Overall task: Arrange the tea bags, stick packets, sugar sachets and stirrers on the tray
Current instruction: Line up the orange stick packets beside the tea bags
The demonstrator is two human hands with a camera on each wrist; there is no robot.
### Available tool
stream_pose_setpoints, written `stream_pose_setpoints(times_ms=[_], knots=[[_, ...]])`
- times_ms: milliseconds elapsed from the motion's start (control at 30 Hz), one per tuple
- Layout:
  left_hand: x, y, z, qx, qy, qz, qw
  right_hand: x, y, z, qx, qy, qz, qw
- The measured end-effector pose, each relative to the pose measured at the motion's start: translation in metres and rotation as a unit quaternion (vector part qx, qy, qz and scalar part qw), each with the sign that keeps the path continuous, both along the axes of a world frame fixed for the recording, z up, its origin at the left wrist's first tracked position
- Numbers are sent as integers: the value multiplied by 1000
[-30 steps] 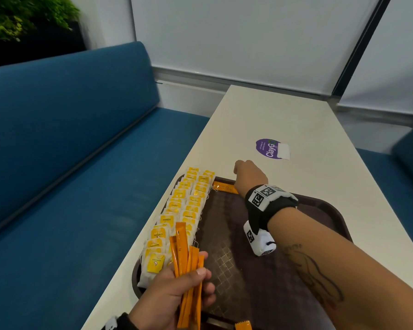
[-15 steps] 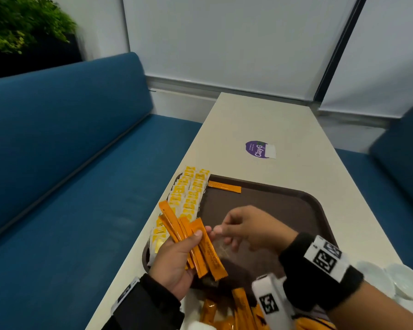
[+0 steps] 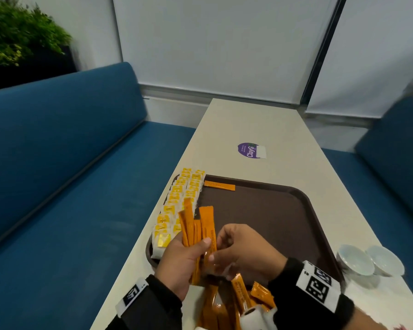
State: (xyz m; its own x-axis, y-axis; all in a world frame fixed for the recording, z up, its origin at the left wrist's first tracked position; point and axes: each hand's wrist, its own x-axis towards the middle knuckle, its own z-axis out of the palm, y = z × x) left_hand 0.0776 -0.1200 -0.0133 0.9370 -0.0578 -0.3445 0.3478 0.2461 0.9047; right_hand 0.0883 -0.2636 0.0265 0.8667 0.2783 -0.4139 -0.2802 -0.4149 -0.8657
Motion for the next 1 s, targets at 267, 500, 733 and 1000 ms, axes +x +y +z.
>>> stream_pose_setpoints(times_ms=[267,500,733,1000], knots=[[14,17,7,108,-30,-111,987,36,-13,19,42,-63,14,997],[31,27,0,52,23,-2,998,115,-44,1,97,-15,-220,971],[35,24,-16,21,83,8,996,203,-54,-53,-95,-40,-254,962],[38,31,-22,37,97,22,994,234,-34,-77,-412,-30,-115,903]])
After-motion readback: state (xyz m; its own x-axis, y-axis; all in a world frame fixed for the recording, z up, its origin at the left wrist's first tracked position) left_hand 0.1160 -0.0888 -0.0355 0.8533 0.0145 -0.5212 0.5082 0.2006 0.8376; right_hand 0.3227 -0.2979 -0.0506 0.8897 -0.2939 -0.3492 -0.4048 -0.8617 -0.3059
